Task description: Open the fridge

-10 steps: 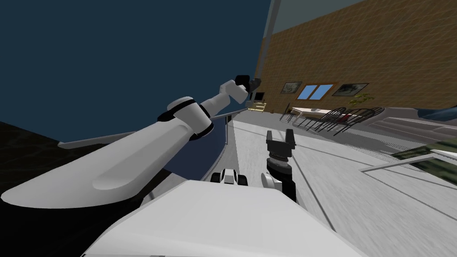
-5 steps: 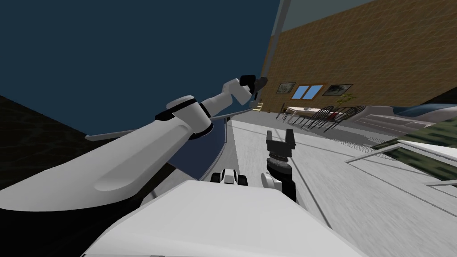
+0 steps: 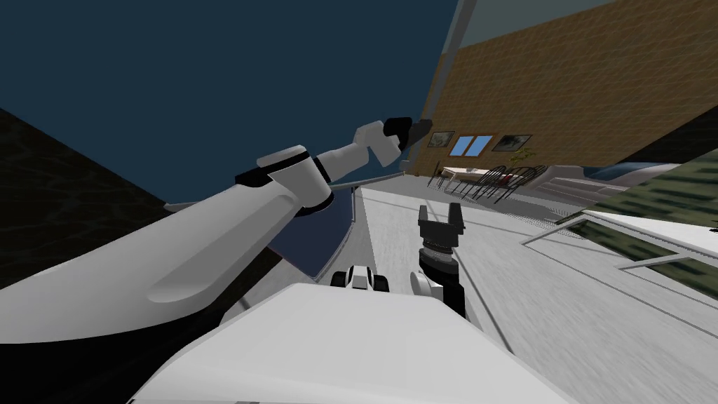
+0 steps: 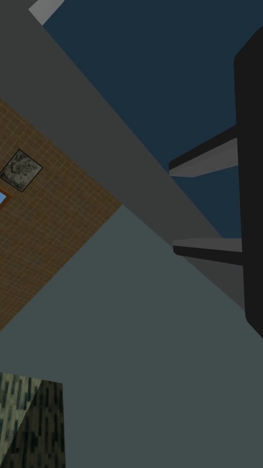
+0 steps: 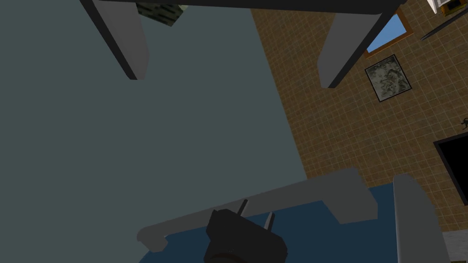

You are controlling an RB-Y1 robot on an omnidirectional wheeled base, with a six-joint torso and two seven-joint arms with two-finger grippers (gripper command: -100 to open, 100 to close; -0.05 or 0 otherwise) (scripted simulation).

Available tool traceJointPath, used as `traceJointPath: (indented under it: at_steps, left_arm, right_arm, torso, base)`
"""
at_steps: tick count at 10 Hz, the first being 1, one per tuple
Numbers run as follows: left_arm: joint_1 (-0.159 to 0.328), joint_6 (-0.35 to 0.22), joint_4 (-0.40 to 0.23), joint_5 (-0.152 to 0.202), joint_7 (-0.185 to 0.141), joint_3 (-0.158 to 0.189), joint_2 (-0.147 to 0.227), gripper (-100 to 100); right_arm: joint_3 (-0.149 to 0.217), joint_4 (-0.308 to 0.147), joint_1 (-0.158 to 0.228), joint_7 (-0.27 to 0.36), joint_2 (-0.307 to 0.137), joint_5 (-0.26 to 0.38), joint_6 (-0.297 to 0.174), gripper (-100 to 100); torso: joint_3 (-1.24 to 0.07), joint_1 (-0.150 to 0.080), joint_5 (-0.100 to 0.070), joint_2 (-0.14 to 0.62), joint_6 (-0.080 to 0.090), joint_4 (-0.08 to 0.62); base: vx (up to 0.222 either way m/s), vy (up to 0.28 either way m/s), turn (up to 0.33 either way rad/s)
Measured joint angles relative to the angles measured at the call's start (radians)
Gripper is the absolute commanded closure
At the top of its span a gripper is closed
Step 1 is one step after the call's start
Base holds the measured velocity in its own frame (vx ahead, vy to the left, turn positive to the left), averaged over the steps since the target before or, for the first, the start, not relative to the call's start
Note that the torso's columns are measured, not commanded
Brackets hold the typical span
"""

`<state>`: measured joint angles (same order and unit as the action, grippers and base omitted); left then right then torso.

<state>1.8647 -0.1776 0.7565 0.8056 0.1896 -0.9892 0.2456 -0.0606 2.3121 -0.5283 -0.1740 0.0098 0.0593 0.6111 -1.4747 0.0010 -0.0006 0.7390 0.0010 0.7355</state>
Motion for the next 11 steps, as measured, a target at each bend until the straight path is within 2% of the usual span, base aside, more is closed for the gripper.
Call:
traceJointPath:
  at_steps: [1, 3, 4, 5, 6, 7, 8, 9, 10, 11]
  left_arm:
    - [0.015, 0.016, -0.007, 0.029, -0.014, -0.036, -0.002, 100]
    - [-0.006, -0.003, 0.046, -0.036, -0.053, -0.011, 0.003, 100]
    - [0.007, 0.007, 0.041, -0.013, -0.066, -0.040, 0.005, 100]
    - [0.009, 0.011, 0.039, -0.009, -0.067, -0.044, 0.005, 100]
    - [-0.018, 0.017, 0.033, -0.083, -0.092, -0.009, 0.018, 100]
    - [-0.020, 0.033, 0.015, -0.129, -0.123, -0.011, 0.027, 100]
    - [-0.018, 0.054, 0.002, -0.138, -0.149, -0.023, 0.029, 100]
    - [-0.013, 0.068, -0.011, -0.132, -0.163, -0.035, 0.028, 100]
    - [0.020, 0.136, -0.118, -0.105, -0.192, -0.109, 0.019, 100]
    - [-0.006, 0.152, -0.098, -0.140, -0.218, -0.077, 0.048, 100]
  right_arm:
    - [0.000, 0.000, 0.000, 0.000, 0.000, 0.000, 0.000, 0]
    - [0.000, 0.000, 0.000, 0.000, 0.000, 0.000, 0.000, 0]
    - [0.000, 0.000, 0.000, 0.000, 0.000, 0.000, 0.000, 0]
    - [0.000, 0.000, 0.000, 0.000, 0.000, 0.000, 0.000, 0]
    - [0.000, 0.000, 0.000, 0.000, 0.000, 0.000, 0.000, 0]
    - [0.000, 0.000, 0.000, 0.000, 0.000, 0.000, 0.000, 0]
    - [0.000, 0.000, 0.000, 0.000, 0.000, 0.000, 0.000, 0]
    - [0.000, 0.000, -0.001, 0.000, 0.000, 0.000, 0.000, 0]
    - [0.000, 0.000, 0.000, 0.000, 0.000, 0.000, 0.000, 0]
    - [0.000, 0.000, 0.000, 0.000, 0.000, 0.000, 0.000, 0]
  torso:
    - [-0.001, -0.001, 0.000, -0.002, -0.001, 0.000]
    - [-0.003, 0.000, 0.000, -0.004, -0.001, -0.002]
    - [-0.003, -0.001, -0.001, -0.005, -0.001, -0.003]
    - [-0.004, -0.001, 0.000, -0.006, -0.001, -0.001]
    - [-0.001, 0.000, 0.001, -0.001, 0.001, 0.000]
    - [0.001, 0.001, 0.001, 0.002, 0.000, 0.003]
    - [0.001, 0.003, 0.004, 0.001, -0.003, 0.005]
    - [0.000, 0.004, 0.004, 0.000, -0.003, 0.006]
    - [0.002, 0.002, 0.003, 0.005, 0.001, 0.006]
    - [0.004, 0.001, 0.002, 0.007, 0.002, 0.008]
  base:
    - [-0.056, 0.006, -0.002]
    - [-0.078, 0.010, -0.050]
    - [-0.029, 0.005, -0.010]
    - [-0.139, 0.044, -0.377]
    - [-0.179, 0.069, -0.312]
    - [-0.093, 0.019, -0.042]
    - [-0.019, -0.022, 0.053]
    - [-0.137, -0.009, -0.281]
    - [-0.171, 0.021, -0.340]
    - [-0.084, 0.024, -0.076]
